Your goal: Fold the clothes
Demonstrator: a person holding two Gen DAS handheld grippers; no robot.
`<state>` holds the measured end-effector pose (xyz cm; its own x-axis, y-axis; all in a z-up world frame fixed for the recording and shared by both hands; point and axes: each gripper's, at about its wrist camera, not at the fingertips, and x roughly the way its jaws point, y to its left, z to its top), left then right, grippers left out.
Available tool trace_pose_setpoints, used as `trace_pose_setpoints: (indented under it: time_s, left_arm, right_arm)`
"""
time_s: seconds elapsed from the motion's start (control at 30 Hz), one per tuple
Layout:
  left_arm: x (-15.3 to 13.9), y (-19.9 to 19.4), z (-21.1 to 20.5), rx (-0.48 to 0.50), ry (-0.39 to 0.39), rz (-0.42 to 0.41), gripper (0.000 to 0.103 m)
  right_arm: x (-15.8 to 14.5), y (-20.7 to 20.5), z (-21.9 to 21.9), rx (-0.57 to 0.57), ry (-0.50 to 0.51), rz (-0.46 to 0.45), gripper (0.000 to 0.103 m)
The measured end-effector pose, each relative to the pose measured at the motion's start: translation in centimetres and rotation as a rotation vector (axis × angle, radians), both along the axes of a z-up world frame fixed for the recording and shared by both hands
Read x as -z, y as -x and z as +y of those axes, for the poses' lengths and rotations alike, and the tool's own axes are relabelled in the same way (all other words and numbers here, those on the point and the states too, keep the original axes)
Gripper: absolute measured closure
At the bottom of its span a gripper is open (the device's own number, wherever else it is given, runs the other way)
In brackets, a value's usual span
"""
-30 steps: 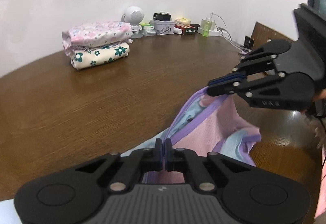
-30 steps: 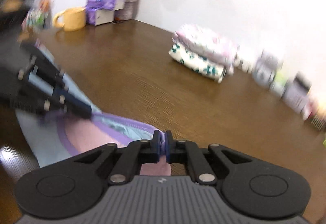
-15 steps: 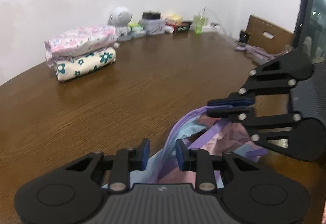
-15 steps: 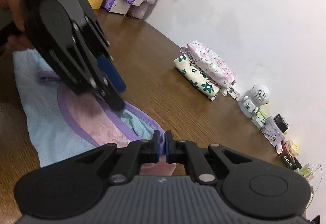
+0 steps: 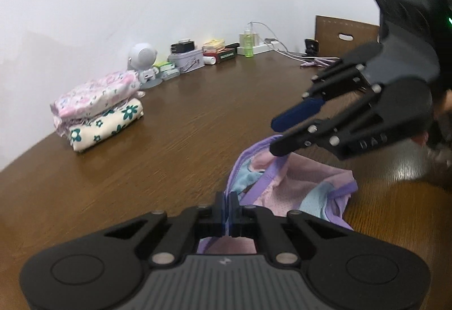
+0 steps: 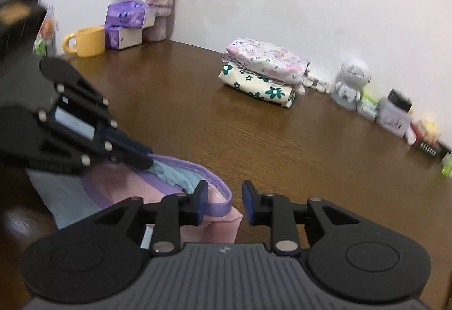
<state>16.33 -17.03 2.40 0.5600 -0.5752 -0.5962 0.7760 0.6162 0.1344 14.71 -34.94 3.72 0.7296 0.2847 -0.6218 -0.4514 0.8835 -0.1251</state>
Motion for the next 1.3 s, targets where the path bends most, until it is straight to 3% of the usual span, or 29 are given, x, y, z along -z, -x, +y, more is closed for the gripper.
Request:
trace_pose_setpoints:
  time_s: [0.17, 0.27, 0.33, 0.4, 0.43, 0.5, 0.57, 0.7, 0.77, 0.8, 0.83, 1.17, 1.3]
  left_arm:
    - [0.2, 1.1, -0.4, 0.032, -0.036, -0.061, 0.102]
    - [0.2, 1.6, -0.4, 0.047, -0.048, -0.078, 0.102]
    - [0.2, 1.6, -0.3, 0.054, -0.046, -0.074, 0.102]
    - [0.1, 1.5, -0.1, 0.052, -0.028, -0.056, 0.1]
    - [0.0, 1.3, 0.1, 0.048, -0.011, -0.04, 0.094]
    - [-0.5, 0.6, 0.8, 0.025, 0.042, 0.015, 0.087]
    - [-0.8, -0.2, 1.0, -0.001, 0.071, 0.042, 0.076]
    - [-0.5, -1.5, 0.4, -0.059, 0.053, 0.039, 0.076]
    - [-0.2, -1.7, 0.2, -0.058, 0.041, 0.04, 0.08]
    - [-0.1, -1.8, 0.1, -0.056, 0.035, 0.041, 0.097]
    - [0.1, -1.6, 0.0, -0.044, 0.028, 0.038, 0.101]
    - [1.0, 1.2, -1.0, 0.08, -0.011, -0.005, 0.101]
    - [1.6, 1.2, -1.2, 0.086, -0.029, 0.001, 0.098]
  right_arm:
    - [0.0, -2.3, 0.7, -0.019, 0.017, 0.079, 0.077]
    - [0.1, -4.3, 1.3, -0.039, 0.036, 0.152, 0.067]
    - [0.2, -4.9, 1.8, -0.065, 0.043, 0.194, 0.068]
    - [0.3, -5.3, 2.3, -0.094, 0.061, 0.221, 0.086]
    - [0.3, -5.1, 2.6, -0.106, 0.078, 0.213, 0.101]
    - [-0.1, -4.4, 3.3, -0.106, 0.115, 0.153, 0.101]
    - [-0.3, -2.9, 4.3, -0.109, 0.203, 0.027, 0.101]
    - [-0.1, -0.4, 5.7, -0.155, 0.32, -0.137, 0.101]
    - [0.2, 0.1, 6.0, -0.162, 0.348, -0.162, 0.101]
    - [0.3, 0.4, 6.1, -0.161, 0.361, -0.173, 0.101]
    - [0.5, 0.7, 6.2, -0.16, 0.374, -0.184, 0.101]
    - [3.8, 2.8, 6.2, -0.102, 0.438, -0.205, 0.098]
    - [3.3, 3.3, 5.2, -0.056, 0.339, -0.155, 0.094]
